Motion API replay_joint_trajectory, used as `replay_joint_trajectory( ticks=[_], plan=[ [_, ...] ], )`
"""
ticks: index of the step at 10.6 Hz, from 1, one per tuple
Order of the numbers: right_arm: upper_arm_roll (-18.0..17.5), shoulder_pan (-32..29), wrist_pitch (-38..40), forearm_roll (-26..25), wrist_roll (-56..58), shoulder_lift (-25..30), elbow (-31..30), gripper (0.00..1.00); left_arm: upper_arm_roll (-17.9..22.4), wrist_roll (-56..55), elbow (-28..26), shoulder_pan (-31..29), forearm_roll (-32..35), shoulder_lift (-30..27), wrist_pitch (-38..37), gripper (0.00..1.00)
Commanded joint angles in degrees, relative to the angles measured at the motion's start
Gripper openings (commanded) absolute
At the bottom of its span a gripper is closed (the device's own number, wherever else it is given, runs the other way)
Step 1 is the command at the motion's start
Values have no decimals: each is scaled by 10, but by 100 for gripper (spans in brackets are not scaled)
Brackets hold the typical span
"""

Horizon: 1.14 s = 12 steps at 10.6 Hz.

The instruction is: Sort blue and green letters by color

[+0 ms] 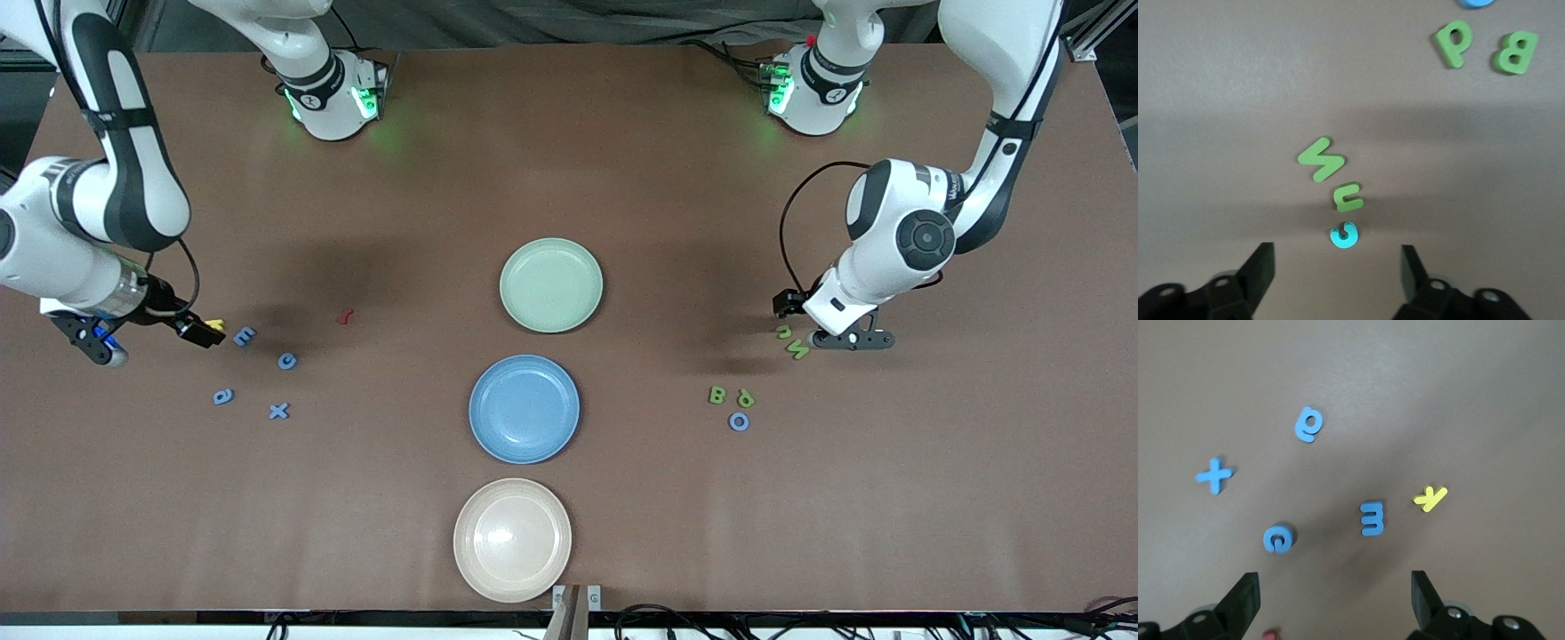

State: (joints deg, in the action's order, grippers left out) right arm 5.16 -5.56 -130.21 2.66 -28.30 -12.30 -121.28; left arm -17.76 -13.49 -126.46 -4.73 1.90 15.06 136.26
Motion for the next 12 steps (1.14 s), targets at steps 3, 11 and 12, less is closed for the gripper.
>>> replay_joint_trajectory(
  ticks=[3, 11, 12],
  plan=[
    [7, -3, -114, 4, -62, -41, -52, 100, -2, -67, -4, 1, 11, 39, 45, 68],
    [7, -3, -120, 0, -58, -69, -41, 100, -3, -199, 10, -2, 132, 91, 74, 65],
    [7, -4, -121, 0, -59, -73, -41, 100, -4, -201, 14, -1, 132, 97, 74, 64]
  ],
)
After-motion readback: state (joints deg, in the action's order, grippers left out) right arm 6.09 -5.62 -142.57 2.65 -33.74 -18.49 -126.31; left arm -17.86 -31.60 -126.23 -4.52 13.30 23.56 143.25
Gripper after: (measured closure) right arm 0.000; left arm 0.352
